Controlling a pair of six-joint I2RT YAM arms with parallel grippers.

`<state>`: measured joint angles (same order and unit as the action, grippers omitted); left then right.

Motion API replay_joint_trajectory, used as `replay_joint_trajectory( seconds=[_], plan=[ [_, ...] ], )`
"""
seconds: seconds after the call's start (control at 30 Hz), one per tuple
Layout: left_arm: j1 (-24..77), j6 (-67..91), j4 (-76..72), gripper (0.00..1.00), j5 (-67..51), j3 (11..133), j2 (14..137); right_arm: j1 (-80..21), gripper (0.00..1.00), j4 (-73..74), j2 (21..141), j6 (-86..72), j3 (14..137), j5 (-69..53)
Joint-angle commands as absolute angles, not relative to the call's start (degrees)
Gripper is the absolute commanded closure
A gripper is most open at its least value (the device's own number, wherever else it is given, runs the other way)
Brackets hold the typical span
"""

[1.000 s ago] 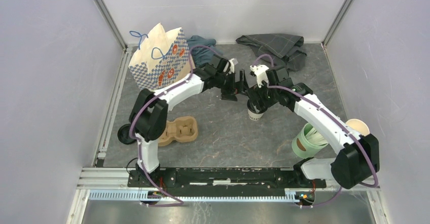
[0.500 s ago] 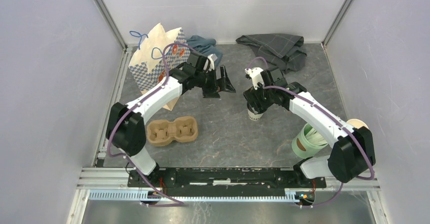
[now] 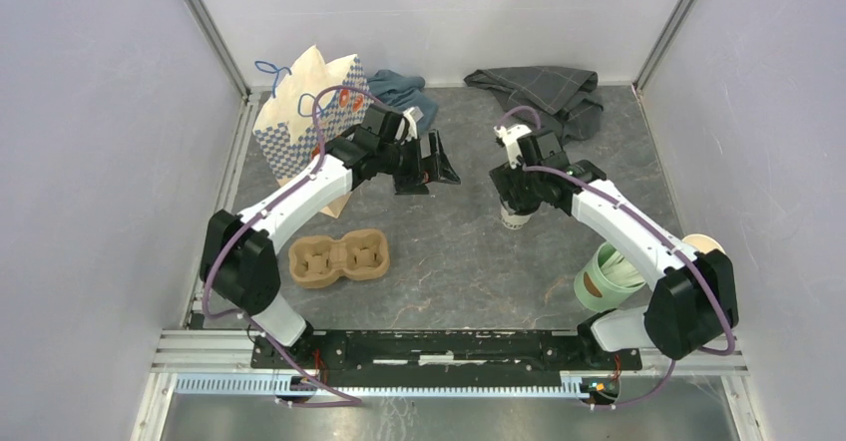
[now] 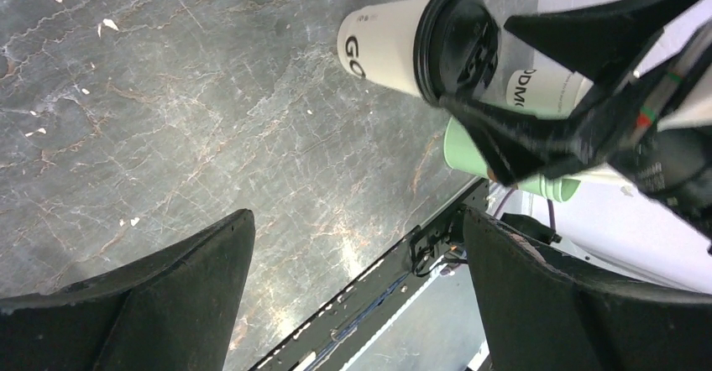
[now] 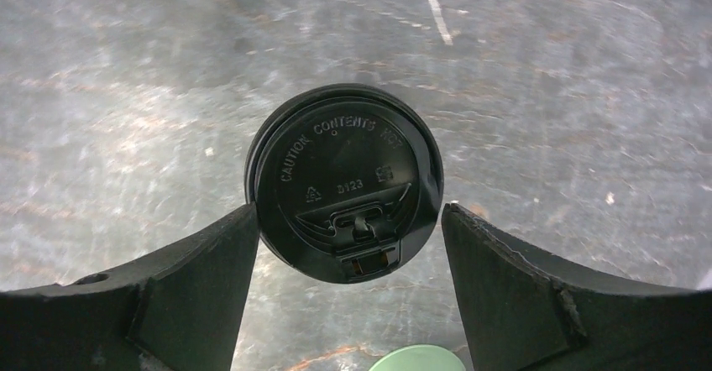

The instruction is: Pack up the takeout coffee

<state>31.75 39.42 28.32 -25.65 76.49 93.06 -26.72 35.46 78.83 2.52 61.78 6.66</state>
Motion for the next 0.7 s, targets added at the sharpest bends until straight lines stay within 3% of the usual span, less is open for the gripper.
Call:
replay_joint_trajectory(
  seconds=[0.0,0.2,0.37,0.43,0.67],
  plan=[
    [31.82,39.71,28.28,0.00,-26.33,77.06,88.83,-21.02,0.14,31.74,78.05,-2.08,61.29,12.68],
    [31.82,39.55,29.85,0.00,-26.88,76.94,86.19,-12.05,0.14,28.83,79.26,-2.94,60.40,13.67],
    [31.90,40.14,29.97,0.00,-26.81,76.19,84.05,-10.91,0.10,28.63,78.99,-2.84,61.08,13.29],
    [31.90,40.32,29.94,0.00,-26.53,76.14,83.28,-10.96,0.02,29.23,78.54,-2.65,62.05,13.14],
    [31.94,40.52,29.82,0.00,-26.95,76.24,82.25,-10.91,0.02,33.68,77.68,-2.26,67.30,11.58]
  ],
)
